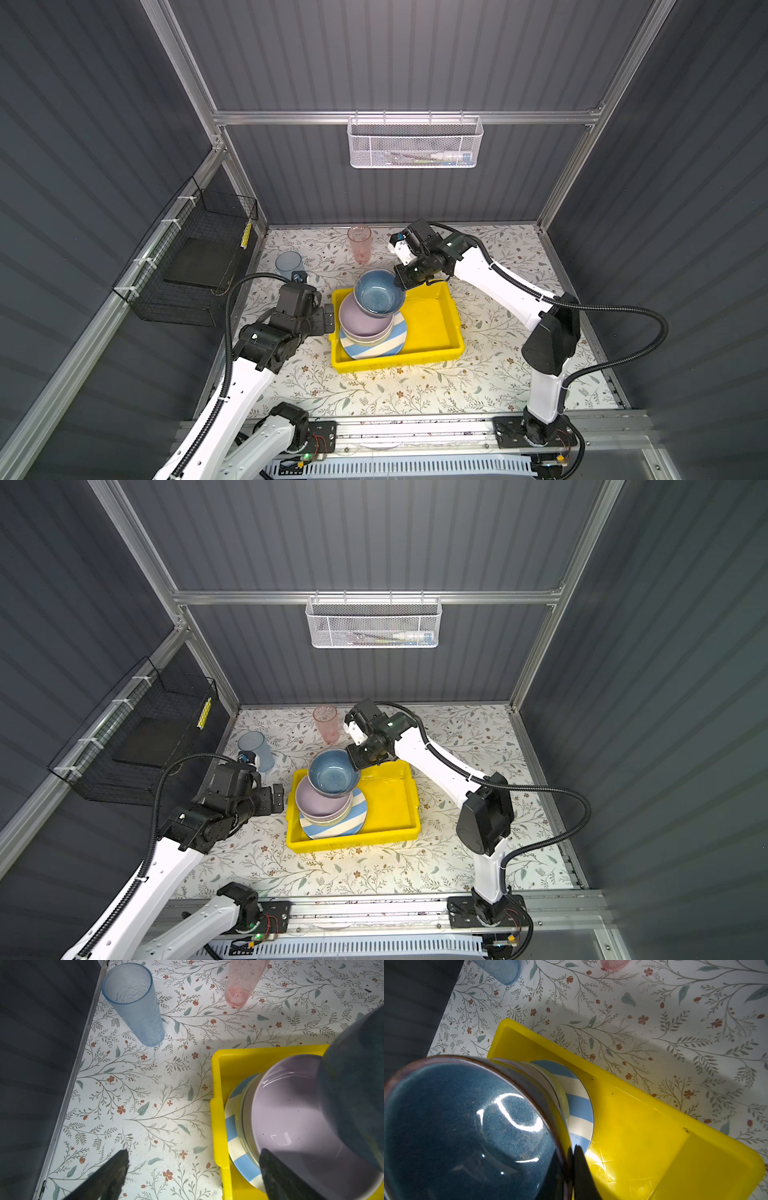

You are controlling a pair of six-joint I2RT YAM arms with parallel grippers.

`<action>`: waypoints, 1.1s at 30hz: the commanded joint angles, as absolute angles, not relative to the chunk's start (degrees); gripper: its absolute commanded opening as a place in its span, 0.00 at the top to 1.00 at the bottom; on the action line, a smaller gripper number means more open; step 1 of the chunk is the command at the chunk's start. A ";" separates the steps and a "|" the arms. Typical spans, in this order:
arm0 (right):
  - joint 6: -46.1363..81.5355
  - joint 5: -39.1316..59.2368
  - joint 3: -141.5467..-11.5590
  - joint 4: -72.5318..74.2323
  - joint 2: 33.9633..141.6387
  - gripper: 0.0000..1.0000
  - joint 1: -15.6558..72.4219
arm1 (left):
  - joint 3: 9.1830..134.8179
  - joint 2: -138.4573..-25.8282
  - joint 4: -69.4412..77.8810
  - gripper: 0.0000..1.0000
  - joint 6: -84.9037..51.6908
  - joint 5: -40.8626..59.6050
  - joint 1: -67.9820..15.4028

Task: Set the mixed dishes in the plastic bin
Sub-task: 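Carry the dark blue bowl with the right gripper over the lilac bowl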

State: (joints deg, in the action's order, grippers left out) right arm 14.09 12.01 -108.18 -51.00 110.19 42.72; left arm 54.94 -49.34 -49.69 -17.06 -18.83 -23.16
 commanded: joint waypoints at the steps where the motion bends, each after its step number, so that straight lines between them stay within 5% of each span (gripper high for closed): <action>1: 14.69 14.06 -111.86 -48.39 110.02 1.00 44.00 | 54.84 -49.12 -49.66 0.01 -17.67 -18.78 -22.85; 33: 13.81 7.41 -110.10 -51.30 112.62 1.00 48.82 | 54.74 -49.44 -49.12 0.01 -17.70 -18.25 -22.87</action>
State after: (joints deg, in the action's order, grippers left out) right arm 13.82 6.92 -109.78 -52.49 113.10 48.29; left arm 54.83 -49.36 -49.67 -17.19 -18.83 -23.16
